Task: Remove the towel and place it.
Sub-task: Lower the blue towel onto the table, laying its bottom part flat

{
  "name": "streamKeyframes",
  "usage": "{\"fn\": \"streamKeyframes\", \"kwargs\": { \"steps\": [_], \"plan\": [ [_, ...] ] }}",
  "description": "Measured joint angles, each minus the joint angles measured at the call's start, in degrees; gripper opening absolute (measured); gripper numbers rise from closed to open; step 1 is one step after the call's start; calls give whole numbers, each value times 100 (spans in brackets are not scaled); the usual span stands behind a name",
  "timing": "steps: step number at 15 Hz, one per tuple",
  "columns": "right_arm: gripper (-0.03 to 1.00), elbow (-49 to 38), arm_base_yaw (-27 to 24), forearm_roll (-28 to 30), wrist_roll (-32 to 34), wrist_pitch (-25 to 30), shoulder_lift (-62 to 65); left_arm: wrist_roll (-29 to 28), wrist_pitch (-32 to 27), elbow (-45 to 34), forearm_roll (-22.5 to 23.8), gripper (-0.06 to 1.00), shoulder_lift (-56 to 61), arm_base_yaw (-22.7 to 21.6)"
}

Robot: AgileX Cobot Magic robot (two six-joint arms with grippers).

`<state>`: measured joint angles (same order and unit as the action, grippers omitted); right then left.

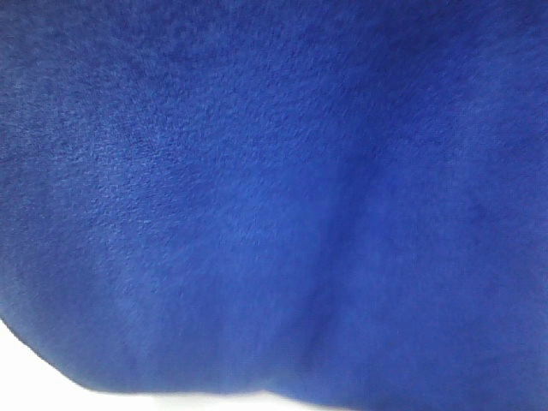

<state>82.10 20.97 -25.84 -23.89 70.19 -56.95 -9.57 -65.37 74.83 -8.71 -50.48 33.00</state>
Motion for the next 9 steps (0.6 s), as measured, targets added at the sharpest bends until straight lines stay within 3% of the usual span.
{"fn": "streamKeyframes", "kwargs": {
  "steps": [2, 3, 4, 6, 9],
  "plan": [
    [2, 0, 0, 235, -189, -92, -470, 0, 0, 57, 533, 0, -470, 0],
    [2, 0, 0, 510, -304, -539, -1026, 0, 63, 132, 1100, 0, -1014, 0],
    [2, 0, 0, 607, -344, -779, -1175, 0, 143, 155, 1312, 0, -1232, 0],
    [2, 57, 0, 1071, -390, -1971, -1971, -6, 647, 315, 2212, 0, -2126, -29],
    [2, 745, 0, 1530, -493, -3787, -3466, -11, 1656, 1226, 3312, 0, -3518, -561]
  ]
}}
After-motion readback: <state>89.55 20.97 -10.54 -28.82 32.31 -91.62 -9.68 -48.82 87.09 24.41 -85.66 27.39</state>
